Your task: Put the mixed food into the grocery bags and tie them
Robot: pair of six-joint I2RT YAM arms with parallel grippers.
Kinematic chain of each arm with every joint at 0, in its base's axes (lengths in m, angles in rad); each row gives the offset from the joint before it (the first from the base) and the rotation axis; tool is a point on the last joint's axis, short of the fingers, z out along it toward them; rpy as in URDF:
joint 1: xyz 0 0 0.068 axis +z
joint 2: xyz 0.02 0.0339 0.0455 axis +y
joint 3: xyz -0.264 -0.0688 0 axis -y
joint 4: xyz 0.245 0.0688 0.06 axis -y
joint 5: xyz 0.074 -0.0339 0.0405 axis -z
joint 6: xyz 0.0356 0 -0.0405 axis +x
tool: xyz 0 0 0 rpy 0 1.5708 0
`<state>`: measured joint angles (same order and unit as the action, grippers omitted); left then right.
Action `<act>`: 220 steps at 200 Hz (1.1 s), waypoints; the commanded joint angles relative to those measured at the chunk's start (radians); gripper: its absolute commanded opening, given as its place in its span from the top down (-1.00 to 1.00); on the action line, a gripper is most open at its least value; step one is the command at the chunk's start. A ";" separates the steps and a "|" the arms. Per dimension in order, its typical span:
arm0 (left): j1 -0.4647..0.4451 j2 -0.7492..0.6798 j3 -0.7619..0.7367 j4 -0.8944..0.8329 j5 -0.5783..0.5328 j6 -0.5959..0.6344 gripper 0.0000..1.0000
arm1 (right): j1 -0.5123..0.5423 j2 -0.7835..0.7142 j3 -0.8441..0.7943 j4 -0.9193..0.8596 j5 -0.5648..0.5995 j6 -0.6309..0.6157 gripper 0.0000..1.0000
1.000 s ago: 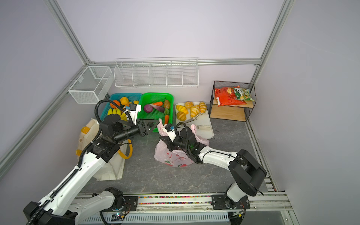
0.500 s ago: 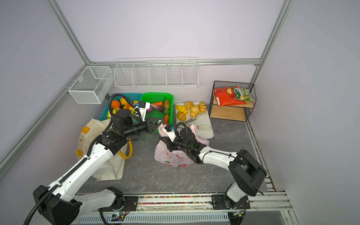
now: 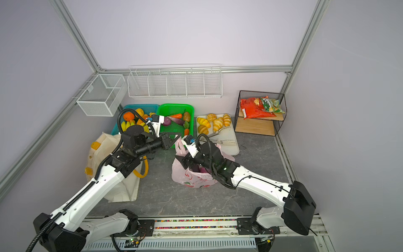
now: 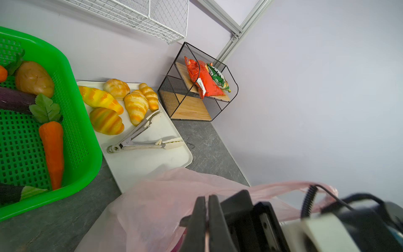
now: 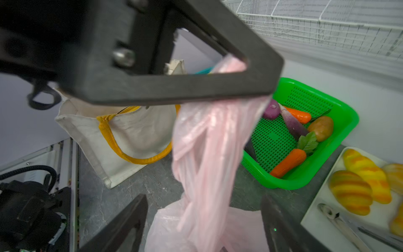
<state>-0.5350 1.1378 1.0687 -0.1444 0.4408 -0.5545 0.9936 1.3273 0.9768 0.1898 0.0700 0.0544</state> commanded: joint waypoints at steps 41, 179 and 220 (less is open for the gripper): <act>-0.002 -0.014 -0.012 0.041 -0.012 -0.086 1.00 | 0.094 0.034 -0.036 0.125 0.411 0.084 -0.97; 0.081 -0.022 -0.034 0.109 0.041 -0.217 1.00 | 0.040 0.264 -0.184 0.478 0.352 0.046 0.10; 0.081 0.001 -0.013 0.085 0.033 -0.187 1.00 | 0.011 0.202 -0.105 0.288 0.261 0.045 -0.33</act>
<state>-0.4587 1.1210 1.0229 -0.0776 0.4694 -0.7612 1.0225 1.5837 0.8124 0.5945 0.4026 0.1200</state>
